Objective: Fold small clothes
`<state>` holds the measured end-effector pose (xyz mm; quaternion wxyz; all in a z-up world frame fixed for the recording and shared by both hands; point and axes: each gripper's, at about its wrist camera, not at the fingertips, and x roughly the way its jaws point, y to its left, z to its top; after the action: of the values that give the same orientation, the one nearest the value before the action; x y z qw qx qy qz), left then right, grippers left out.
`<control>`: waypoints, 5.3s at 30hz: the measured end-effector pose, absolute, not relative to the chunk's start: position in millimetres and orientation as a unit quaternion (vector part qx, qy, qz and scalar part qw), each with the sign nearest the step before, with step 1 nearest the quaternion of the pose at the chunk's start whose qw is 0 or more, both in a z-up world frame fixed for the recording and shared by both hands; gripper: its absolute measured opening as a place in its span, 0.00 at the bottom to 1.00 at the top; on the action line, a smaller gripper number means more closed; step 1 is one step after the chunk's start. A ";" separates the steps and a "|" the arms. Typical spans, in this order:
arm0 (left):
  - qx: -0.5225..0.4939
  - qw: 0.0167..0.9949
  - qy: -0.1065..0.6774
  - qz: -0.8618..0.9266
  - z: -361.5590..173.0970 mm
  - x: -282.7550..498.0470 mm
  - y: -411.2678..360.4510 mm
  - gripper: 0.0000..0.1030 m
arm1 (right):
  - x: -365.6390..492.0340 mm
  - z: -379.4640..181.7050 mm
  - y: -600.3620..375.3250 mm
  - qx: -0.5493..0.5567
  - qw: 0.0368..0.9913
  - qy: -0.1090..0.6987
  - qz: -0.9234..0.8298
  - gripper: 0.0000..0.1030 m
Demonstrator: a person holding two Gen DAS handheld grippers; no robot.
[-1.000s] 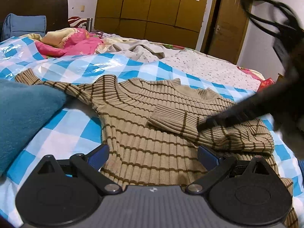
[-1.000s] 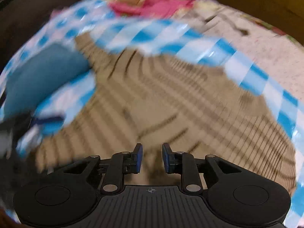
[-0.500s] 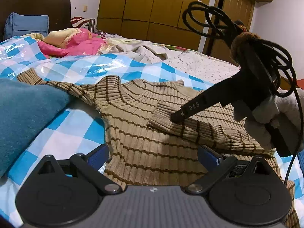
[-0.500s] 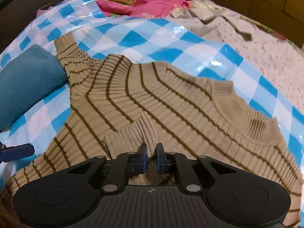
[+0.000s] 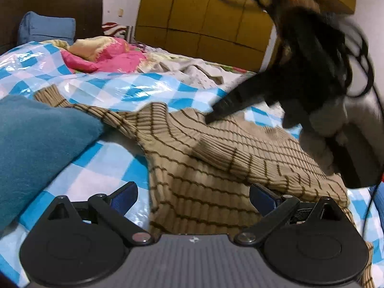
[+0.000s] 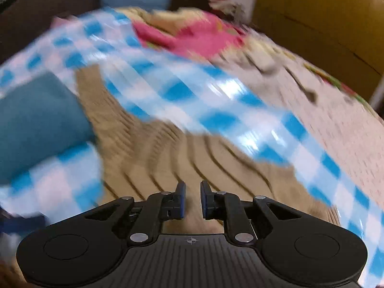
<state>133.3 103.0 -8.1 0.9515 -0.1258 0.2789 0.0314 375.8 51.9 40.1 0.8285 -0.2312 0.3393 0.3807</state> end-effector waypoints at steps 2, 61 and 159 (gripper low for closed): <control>-0.128 0.953 0.269 0.046 -6.0 131.0 108.8 1.00 | 369.6 49.8 77.7 -0.228 0.820 0.330 0.408 0.15; -0.111 0.966 0.157 0.174 -3.2 104.7 141.7 1.00 | 378.8 128.6 -30.1 0.144 0.885 0.322 0.302 0.03; 0.005 0.861 0.508 -0.038 -7.6 10.3 86.6 0.58 | 120.1 -25.0 -260.5 0.258 0.770 0.533 0.237 0.17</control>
<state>10.3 86.6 -7.6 0.8606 0.0051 0.5078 -0.0382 120.1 -260.5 -25.0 0.7702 0.2584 0.5327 0.2370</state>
